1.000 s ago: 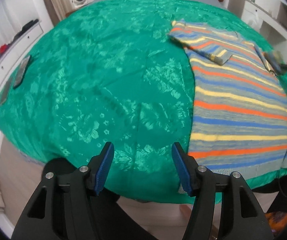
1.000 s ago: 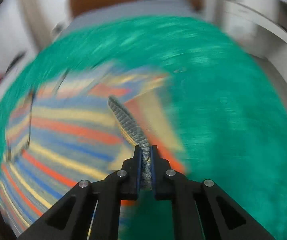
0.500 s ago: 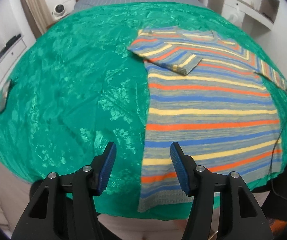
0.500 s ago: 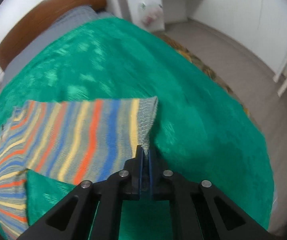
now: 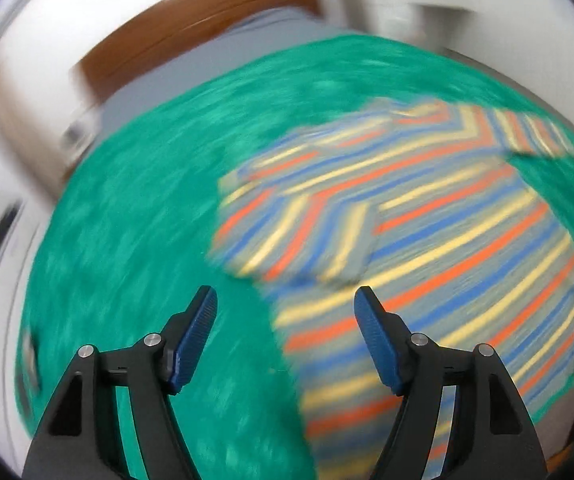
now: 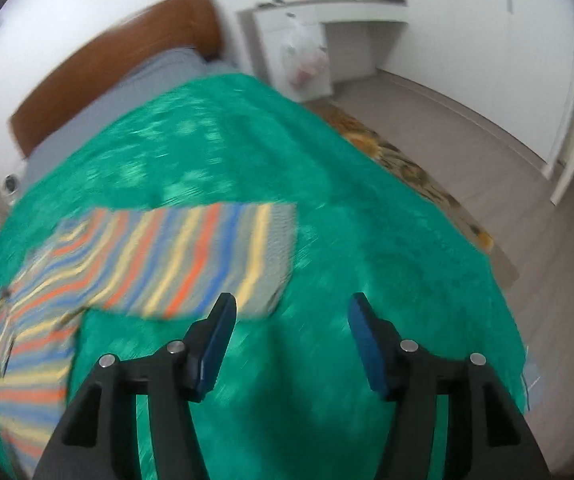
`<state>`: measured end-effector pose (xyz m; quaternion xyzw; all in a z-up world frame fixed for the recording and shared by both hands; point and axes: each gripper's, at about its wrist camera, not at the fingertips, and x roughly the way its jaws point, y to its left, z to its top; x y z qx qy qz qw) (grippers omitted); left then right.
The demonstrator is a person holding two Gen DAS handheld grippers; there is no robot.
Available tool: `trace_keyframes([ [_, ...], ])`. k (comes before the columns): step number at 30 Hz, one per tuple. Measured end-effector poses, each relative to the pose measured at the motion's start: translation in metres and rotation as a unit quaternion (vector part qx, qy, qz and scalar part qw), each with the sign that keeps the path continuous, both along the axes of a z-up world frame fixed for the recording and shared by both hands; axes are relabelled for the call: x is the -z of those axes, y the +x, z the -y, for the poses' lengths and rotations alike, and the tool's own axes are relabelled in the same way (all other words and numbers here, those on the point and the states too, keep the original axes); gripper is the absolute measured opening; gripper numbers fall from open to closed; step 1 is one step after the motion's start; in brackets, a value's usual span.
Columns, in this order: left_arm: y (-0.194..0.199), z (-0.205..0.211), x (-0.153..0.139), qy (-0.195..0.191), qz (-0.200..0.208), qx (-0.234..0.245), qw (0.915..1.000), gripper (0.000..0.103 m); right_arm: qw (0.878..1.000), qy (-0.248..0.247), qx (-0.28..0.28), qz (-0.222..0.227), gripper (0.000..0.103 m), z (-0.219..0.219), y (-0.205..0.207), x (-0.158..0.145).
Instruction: Fold small clothes
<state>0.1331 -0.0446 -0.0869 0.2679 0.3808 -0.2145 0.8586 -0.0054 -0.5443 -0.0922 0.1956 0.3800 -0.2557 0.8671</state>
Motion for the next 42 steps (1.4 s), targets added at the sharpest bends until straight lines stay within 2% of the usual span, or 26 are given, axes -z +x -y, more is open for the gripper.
trace_keyframes([
  [2, 0.012, 0.032, 0.025, 0.037, -0.006, 0.056, 0.9977, 0.074, 1.000, 0.010, -0.025, 0.010, 0.058, -0.027, -0.010, 0.003],
  [5, 0.040, 0.054, 0.070, 0.094, -0.033, 0.071, 0.9925, 0.071, 0.998, 0.031, -0.049, 0.017, 0.058, -0.061, -0.023, 0.012],
  [7, 0.060, 0.052, 0.091, 0.098, -0.074, 0.055, 0.9909, 0.053, 0.997, 0.037, -0.061, 0.021, 0.058, -0.080, -0.030, 0.018],
  [8, 0.071, 0.047, 0.098, 0.082, -0.100, 0.042, 0.9907, 0.035, 0.997, 0.038, -0.066, 0.023, 0.058, -0.088, -0.032, 0.020],
  [9, 0.079, 0.041, 0.098, 0.063, -0.117, 0.029, 0.9907, 0.006, 0.997, 0.038, -0.071, 0.025, 0.058, -0.097, -0.036, 0.022],
  [11, 0.092, 0.029, 0.086, 0.033, -0.124, -0.005, 0.9918, 0.003, 0.996, 0.033, -0.080, 0.028, 0.058, -0.111, -0.041, 0.025],
  [13, 0.107, 0.001, 0.058, -0.023, -0.097, -0.058, 0.9934, 0.003, 0.995, 0.022, -0.088, 0.035, 0.058, -0.120, -0.046, 0.024],
  [14, 0.116, -0.019, 0.046, -0.051, -0.089, -0.094, 0.9903, 0.003, 0.995, 0.018, -0.090, 0.038, 0.058, -0.122, -0.049, 0.022],
  [15, 0.128, -0.042, 0.036, -0.081, -0.084, -0.137, 0.9836, 0.003, 0.995, 0.010, -0.091, 0.043, 0.058, -0.124, -0.051, 0.020],
  [16, 0.143, -0.074, 0.029, -0.107, -0.078, -0.195, 0.9717, 0.003, 0.995, 0.006, -0.090, 0.047, 0.058, -0.125, -0.054, 0.019],
  [17, 0.153, -0.101, 0.027, -0.117, -0.070, -0.248, 0.9592, 0.002, 0.995, 0.001, -0.088, 0.051, 0.058, -0.127, -0.054, 0.017],
  [18, 0.165, -0.136, 0.030, -0.116, -0.060, -0.312, 0.9410, 0.002, 0.995, -0.002, -0.087, 0.054, 0.058, -0.128, -0.054, 0.016],
  [19, 0.173, -0.161, 0.035, -0.111, -0.058, -0.355, 0.9263, 0.002, 0.995, -0.003, -0.086, 0.056, 0.058, -0.128, -0.052, 0.017],
  [22, 0.184, -0.207, 0.051, -0.079, -0.046, -0.434, 0.8962, 0.002, 0.995, 0.001, -0.082, 0.050, 0.058, -0.129, -0.047, 0.022],
  [24, 0.187, -0.229, 0.066, -0.075, -0.060, -0.459, 0.8834, 0.002, 0.996, 0.002, -0.079, 0.048, 0.058, -0.129, -0.044, 0.025],
  [26, 0.186, -0.234, 0.078, -0.076, -0.070, -0.467, 0.8784, 0.002, 0.996, 0.002, -0.076, 0.038, 0.058, -0.130, -0.040, 0.032],
  [30, 0.187, -0.228, 0.096, -0.065, -0.071, -0.468, 0.8786, 0.002, 0.998, 0.006, -0.062, 0.027, 0.058, -0.128, -0.038, 0.041],
  [34, 0.188, -0.231, 0.099, -0.081, -0.071, -0.471, 0.8756, 0.002, 0.999, 0.009, -0.042, 0.024, 0.058, -0.122, -0.041, 0.043],
  [37, 0.181, -0.229, 0.100, -0.085, -0.069, -0.461, 0.8807, 0.003, 0.999, 0.008, -0.033, 0.021, 0.058, -0.119, -0.042, 0.043],
  [40, 0.171, -0.236, 0.092, -0.106, -0.069, -0.450, 0.8840, 0.017, 0.999, 0.004, -0.026, 0.022, 0.059, -0.120, -0.043, 0.040],
  [41, 0.165, -0.238, 0.088, -0.112, -0.068, -0.450, 0.8835, 0.030, 0.999, 0.002, -0.026, 0.023, 0.062, -0.120, -0.043, 0.038],
  [42, 0.157, -0.241, 0.083, -0.115, -0.063, -0.451, 0.8829, 0.050, 0.999, -0.002, -0.027, 0.024, 0.064, -0.122, -0.043, 0.035],
])
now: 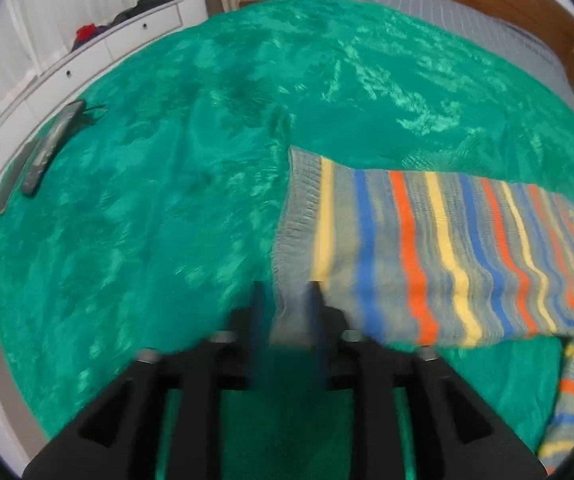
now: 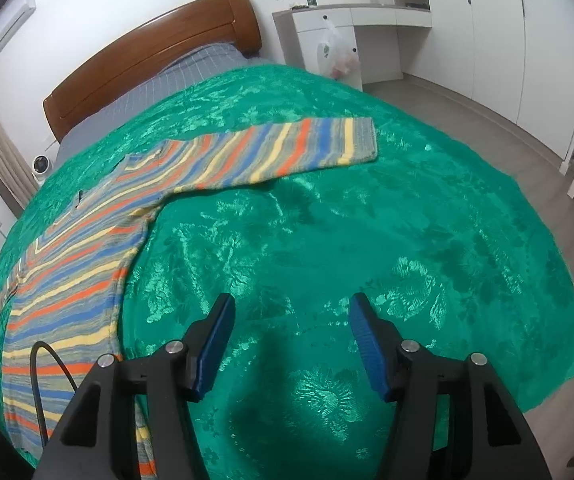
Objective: Fold small clothes
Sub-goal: 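Grasp a sleeve cuff with the left gripper and fold it across the body, then open the left gripper to release the folded sleeve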
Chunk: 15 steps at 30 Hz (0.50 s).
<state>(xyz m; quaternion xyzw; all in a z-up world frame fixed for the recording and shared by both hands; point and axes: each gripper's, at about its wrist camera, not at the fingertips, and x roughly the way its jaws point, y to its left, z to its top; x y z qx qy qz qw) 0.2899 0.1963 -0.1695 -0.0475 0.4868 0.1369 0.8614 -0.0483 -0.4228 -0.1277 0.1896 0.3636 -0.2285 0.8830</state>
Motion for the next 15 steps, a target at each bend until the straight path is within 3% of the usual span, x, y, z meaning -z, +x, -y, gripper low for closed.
trace_keyframes([
  [2, -0.026, -0.007, -0.011, -0.011, 0.025, 0.002, 0.9996, 0.073, 1.000, -0.014, -0.003, 0.008, 0.070, -0.003, 0.000, -0.008],
  [6, -0.075, -0.009, -0.008, -0.041, 0.041, 0.038, 0.9976, 0.089, 0.999, -0.025, -0.009, 0.018, 0.071, -0.003, 0.010, -0.018],
  [11, -0.096, 0.001, 0.025, -0.039, 0.014, 0.074, 0.9964, 0.101, 0.999, -0.027, -0.017, 0.024, 0.075, -0.001, 0.040, -0.011],
  [15, -0.103, 0.008, 0.030, -0.011, 0.040, 0.083, 0.9957, 0.103, 1.000, -0.003, -0.002, -0.020, 0.076, 0.007, 0.053, 0.031],
])
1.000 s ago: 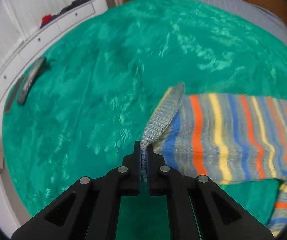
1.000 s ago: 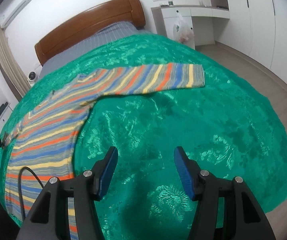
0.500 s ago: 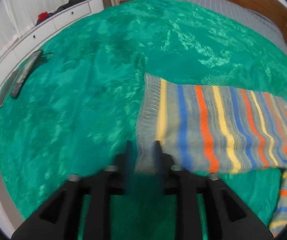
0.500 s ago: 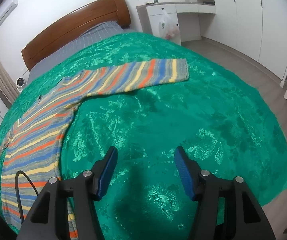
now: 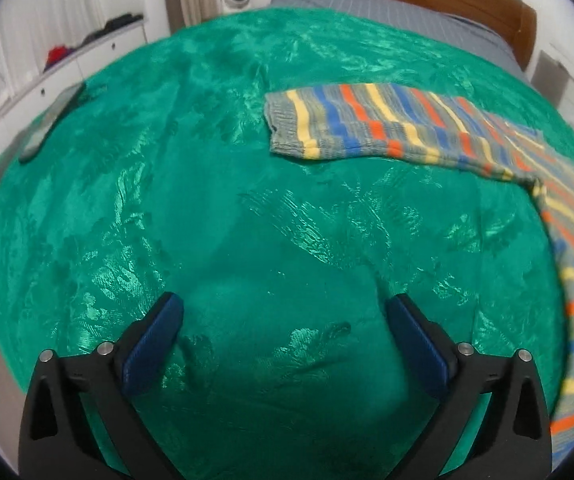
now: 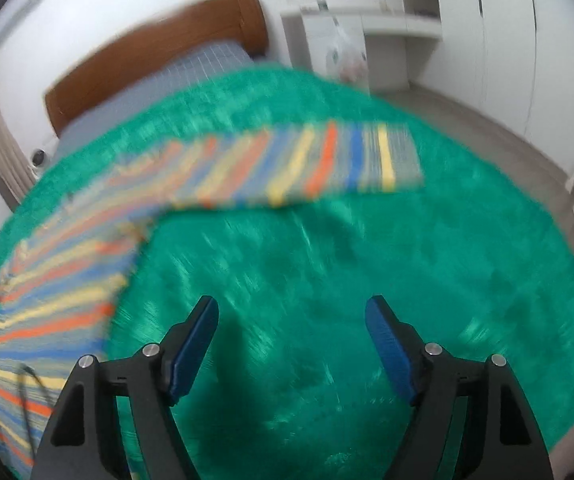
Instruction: Fold small clothes
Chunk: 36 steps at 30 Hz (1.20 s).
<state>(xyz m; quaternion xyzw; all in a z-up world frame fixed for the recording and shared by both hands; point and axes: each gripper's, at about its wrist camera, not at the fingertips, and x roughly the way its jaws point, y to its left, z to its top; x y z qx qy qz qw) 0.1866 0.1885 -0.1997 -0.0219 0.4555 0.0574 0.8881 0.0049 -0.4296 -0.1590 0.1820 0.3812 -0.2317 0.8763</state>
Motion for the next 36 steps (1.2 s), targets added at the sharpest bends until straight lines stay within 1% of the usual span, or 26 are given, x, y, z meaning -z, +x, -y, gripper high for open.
trace_keyframes([
  [1, -0.001, 0.000, 0.001, -0.002, 0.007, 0.001, 1.0000, 0.103, 1.000, 0.004, 0.000, 0.005, 0.076, 0.000, -0.002, 0.006],
  [3, -0.006, -0.005, 0.002, -0.015, 0.026, 0.004, 0.9995, 0.103, 0.999, -0.015, -0.008, 0.032, 0.077, -0.005, -0.012, 0.009],
  [4, -0.012, -0.008, 0.004, -0.022, 0.040, 0.005, 0.9990, 0.103, 0.999, -0.016, -0.008, 0.036, 0.078, -0.006, -0.013, 0.011],
  [6, -0.019, -0.007, 0.006, -0.018, 0.057, 0.011, 0.9981, 0.103, 0.999, -0.010, -0.009, 0.045, 0.084, -0.005, -0.014, 0.013],
  [8, -0.018, -0.002, 0.007, -0.003, 0.059, 0.009, 0.9982, 0.103, 0.999, -0.016, -0.015, 0.048, 0.089, -0.008, -0.013, 0.015],
  [9, -0.015, -0.002, 0.007, 0.001, 0.059, 0.010, 0.9982, 0.103, 0.999, -0.022, -0.017, 0.047, 0.090, -0.010, -0.012, 0.015],
  [14, -0.015, -0.004, 0.008, -0.006, 0.062, 0.011, 0.9980, 0.103, 0.998, -0.049, -0.023, 0.045, 0.095, -0.020, -0.010, 0.019],
  [19, -0.016, -0.003, 0.009, -0.002, 0.062, 0.012, 0.9980, 0.103, 0.997, -0.060, -0.027, 0.044, 0.097, -0.020, -0.005, 0.021],
  [36, -0.017, 0.000, 0.010, 0.007, 0.067, 0.009, 0.9977, 0.103, 0.997, -0.064, -0.027, 0.043, 0.097, -0.023, -0.005, 0.021],
])
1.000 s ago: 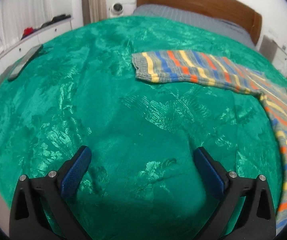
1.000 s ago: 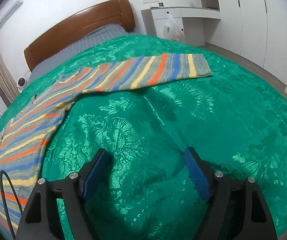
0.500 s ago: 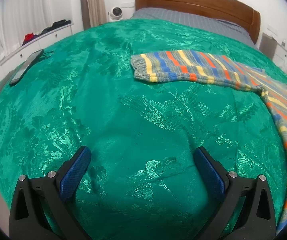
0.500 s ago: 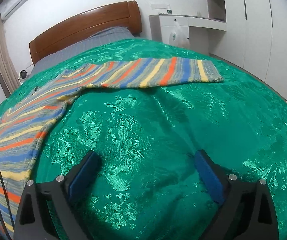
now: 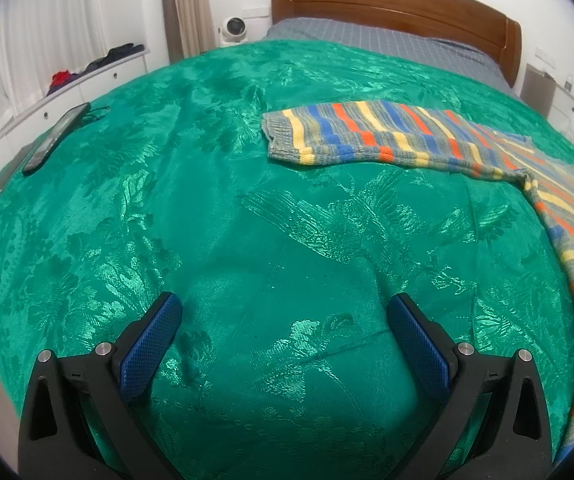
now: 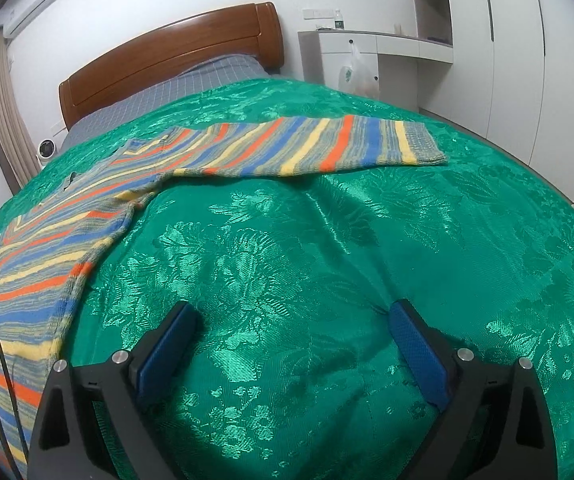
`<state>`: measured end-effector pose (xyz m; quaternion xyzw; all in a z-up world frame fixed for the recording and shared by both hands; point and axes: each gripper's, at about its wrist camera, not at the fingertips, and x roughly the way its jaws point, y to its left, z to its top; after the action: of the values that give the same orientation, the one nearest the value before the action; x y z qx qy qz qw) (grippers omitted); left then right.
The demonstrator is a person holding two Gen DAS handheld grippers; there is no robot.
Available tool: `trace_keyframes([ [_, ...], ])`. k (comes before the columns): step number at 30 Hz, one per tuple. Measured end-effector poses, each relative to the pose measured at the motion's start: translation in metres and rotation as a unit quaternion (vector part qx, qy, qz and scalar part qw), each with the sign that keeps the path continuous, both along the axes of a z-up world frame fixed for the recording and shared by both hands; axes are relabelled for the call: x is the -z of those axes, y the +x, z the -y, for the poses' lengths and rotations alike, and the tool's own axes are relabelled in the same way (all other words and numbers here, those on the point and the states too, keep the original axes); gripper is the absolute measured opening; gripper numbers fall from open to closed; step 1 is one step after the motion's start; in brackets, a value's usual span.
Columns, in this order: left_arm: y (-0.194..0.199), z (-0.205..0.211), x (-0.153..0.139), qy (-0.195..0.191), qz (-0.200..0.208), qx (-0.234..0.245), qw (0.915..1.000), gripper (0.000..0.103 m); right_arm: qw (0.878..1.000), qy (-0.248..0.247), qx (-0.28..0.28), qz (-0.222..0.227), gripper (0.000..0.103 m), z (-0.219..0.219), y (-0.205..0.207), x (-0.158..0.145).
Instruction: Fold small clothes
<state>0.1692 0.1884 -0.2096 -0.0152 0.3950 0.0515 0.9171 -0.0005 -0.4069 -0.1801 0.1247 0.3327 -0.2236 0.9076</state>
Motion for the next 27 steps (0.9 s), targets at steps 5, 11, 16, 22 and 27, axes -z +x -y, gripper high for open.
trace_keyframes([
  [5, 0.0000, 0.0001, 0.0001, 0.000, 0.000, 0.000, 1.0000, 0.103, 1.000, -0.001, 0.000, -0.001, 0.097, 0.0002, 0.0000, -0.0002],
  [11, -0.0002, 0.0002, 0.0001, 0.001, 0.000, 0.000, 1.0000, 0.103, 1.000, -0.003, 0.000, -0.003, 0.097, 0.0001, 0.0003, -0.0007],
  [16, -0.0003, 0.0003, 0.0001, 0.000, 0.000, 0.000, 1.0000, 0.103, 1.000, -0.004, 0.000, -0.003, 0.097, 0.0000, 0.0003, -0.0007],
  [22, -0.0002, 0.0002, 0.0003, 0.000, 0.000, 0.000, 1.0000, 0.103, 1.000, -0.004, 0.000, -0.004, 0.097, -0.0002, 0.0004, -0.0008],
  [27, -0.0003, 0.0004, 0.0003, 0.000, 0.000, 0.000, 1.0000, 0.103, 1.000, 0.000, -0.001, -0.013, 0.097, 0.0002, 0.0016, -0.0020],
])
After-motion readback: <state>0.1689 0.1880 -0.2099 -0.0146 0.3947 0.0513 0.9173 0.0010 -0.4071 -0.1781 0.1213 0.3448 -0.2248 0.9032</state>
